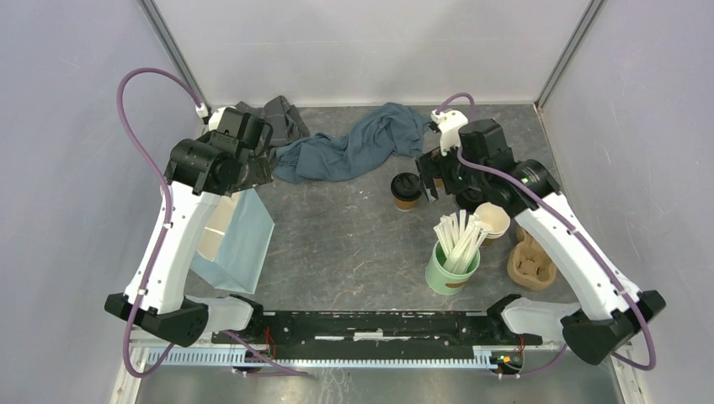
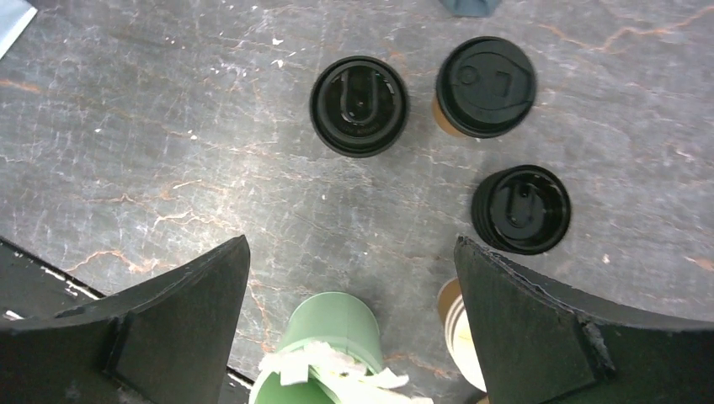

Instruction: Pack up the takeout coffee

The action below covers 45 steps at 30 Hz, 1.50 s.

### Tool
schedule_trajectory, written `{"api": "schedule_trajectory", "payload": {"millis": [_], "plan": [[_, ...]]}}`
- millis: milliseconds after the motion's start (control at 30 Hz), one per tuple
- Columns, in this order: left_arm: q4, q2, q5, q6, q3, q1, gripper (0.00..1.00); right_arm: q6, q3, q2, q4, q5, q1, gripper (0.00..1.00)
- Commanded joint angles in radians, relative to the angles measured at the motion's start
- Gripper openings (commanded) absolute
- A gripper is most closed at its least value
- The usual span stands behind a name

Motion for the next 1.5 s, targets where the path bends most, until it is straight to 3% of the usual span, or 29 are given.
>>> {"api": "schedule_trajectory", "payload": {"millis": [0,267,500,633,767,867,1067,1233,1467], "plan": [[0.001,-0.003,-0.003,0.04,0.02,0.006,0.92,0.005,0.047,-0.068,-0.044,0.126,-0.002,0.98],[0.161,0.053,0.366,0.151,0.19,0.006,0.99,0.036,0.081,-0.085,-0.153,0.389,-0.088,0.98],[0.39,0.136,0.608,0.228,0.291,0.007,1.0,0.078,0.038,-0.033,-0.191,0.29,-0.46,0.98],[0.473,0.169,0.734,0.272,0.282,0.005,1.0,0.101,-0.057,-0.024,-0.203,0.196,-0.685,0.86],[0.534,0.194,0.88,0.227,0.239,0.004,1.0,0.08,-0.142,-0.009,-0.262,0.284,-0.731,0.71],[0.539,0.208,0.897,0.23,0.24,-0.022,1.0,0.069,-0.24,-0.028,-0.262,0.331,-0.732,0.61],[0.523,0.195,0.855,0.271,0.192,-0.104,1.0,0.045,-0.361,-0.036,-0.186,0.135,-0.76,0.49],[0.512,0.204,0.827,0.286,0.165,-0.107,1.0,0.025,-0.385,0.009,-0.119,0.161,-0.777,0.36],[0.51,0.225,0.824,0.295,0.175,-0.105,1.0,0.017,-0.436,0.034,-0.041,0.182,-0.783,0.36]]}}
